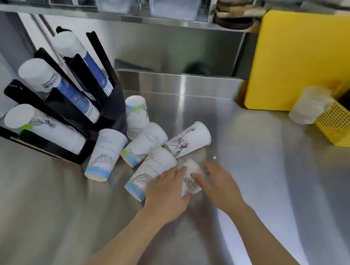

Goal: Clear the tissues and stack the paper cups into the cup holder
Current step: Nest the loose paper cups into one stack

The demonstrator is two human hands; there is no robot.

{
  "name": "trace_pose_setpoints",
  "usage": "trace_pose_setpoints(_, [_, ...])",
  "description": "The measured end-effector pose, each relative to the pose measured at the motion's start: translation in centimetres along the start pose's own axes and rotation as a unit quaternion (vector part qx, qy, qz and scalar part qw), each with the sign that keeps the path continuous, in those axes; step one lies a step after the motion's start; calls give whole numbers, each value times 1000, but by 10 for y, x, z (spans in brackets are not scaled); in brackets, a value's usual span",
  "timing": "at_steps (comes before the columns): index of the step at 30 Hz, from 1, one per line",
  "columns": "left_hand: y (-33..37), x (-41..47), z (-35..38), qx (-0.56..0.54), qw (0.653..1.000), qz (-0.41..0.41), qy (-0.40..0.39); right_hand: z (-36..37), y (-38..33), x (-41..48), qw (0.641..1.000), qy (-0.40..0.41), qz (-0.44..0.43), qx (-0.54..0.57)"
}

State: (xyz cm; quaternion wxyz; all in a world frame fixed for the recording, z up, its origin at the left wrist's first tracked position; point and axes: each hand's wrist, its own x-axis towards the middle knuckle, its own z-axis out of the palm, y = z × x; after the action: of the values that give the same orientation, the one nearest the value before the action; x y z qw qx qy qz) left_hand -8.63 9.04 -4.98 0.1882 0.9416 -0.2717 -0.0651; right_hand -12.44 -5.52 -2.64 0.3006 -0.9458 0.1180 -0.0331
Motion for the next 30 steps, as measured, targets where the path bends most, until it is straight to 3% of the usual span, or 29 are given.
trace_pose_setpoints(5, [1, 3, 5, 27, 999, -21, -26, 1, -5, 3, 999, -23, 24, -10])
trace_pose_setpoints(8, [-1, 4, 5, -26, 999, -43, -15, -4, -14, 2, 1000, -3, 13, 12])
trace_pose_setpoints(12, [8, 9, 0, -139, 987, -63, 45, -13, -24, 2, 991, 103, -70, 48])
trace_pose_setpoints(14, [14, 11, -2, -205, 972, -74, 85, -15, -22, 4, 985, 141, -49, 84])
trace_pose_setpoints(17, [19, 9, -3, -363, 920, -105, 100, -19, -15, 1, 966, 106, 46, 231])
trace_pose_setpoints(19, [19, 7, 3, -423, 898, -82, 83, -16, -7, 0, 941, 64, 65, 327])
trace_pose_setpoints(27, [15, 6, 20, -385, 921, -19, 59, 9, 20, -14, 942, 24, 12, 334])
trace_pose_setpoints(30, [14, 6, 20, -373, 927, -18, 23, 9, 26, -18, 947, -28, -20, 318])
